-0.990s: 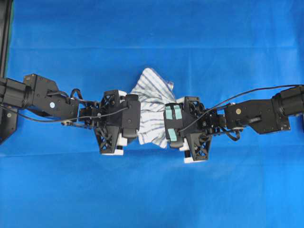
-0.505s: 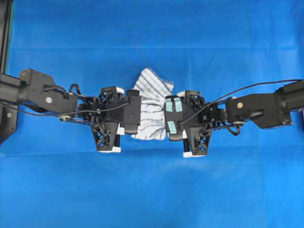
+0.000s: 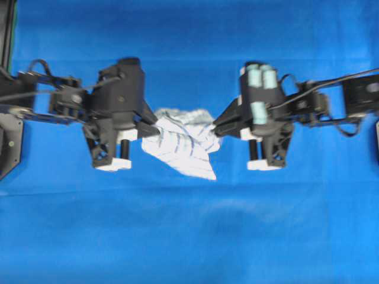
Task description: Lift the towel with both arms.
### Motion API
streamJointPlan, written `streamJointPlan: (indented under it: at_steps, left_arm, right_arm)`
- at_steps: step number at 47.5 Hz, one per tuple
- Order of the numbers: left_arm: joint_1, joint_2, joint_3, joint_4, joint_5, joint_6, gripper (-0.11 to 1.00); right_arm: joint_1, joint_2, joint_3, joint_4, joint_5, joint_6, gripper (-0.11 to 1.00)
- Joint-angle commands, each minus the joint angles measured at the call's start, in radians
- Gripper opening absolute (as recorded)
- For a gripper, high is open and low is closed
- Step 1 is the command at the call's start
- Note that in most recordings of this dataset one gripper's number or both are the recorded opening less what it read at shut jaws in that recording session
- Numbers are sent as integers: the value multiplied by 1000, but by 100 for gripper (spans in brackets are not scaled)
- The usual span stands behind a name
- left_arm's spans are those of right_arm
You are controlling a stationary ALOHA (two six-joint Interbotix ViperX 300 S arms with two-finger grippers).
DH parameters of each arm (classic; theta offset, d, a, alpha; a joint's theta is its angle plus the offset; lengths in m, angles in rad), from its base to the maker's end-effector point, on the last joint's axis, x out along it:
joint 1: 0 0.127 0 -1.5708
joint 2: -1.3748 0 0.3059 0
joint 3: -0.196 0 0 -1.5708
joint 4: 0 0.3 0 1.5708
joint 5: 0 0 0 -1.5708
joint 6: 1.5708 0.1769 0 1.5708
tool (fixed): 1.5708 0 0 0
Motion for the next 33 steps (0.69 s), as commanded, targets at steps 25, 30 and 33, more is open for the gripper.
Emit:
streamJointPlan:
  at_steps: [25, 30, 33]
  left_arm:
    - [9, -137, -259, 5, 158, 18, 4]
    - [14, -129, -262, 5, 156, 20, 4]
    - [26, -129, -262, 5, 156, 18, 4]
  right_arm:
    - [-2, -192, -213, -41, 195, -3, 3]
    - [-2, -187, -215, -41, 210, -5, 3]
    - [-3, -186, -216, -41, 216, -6, 3]
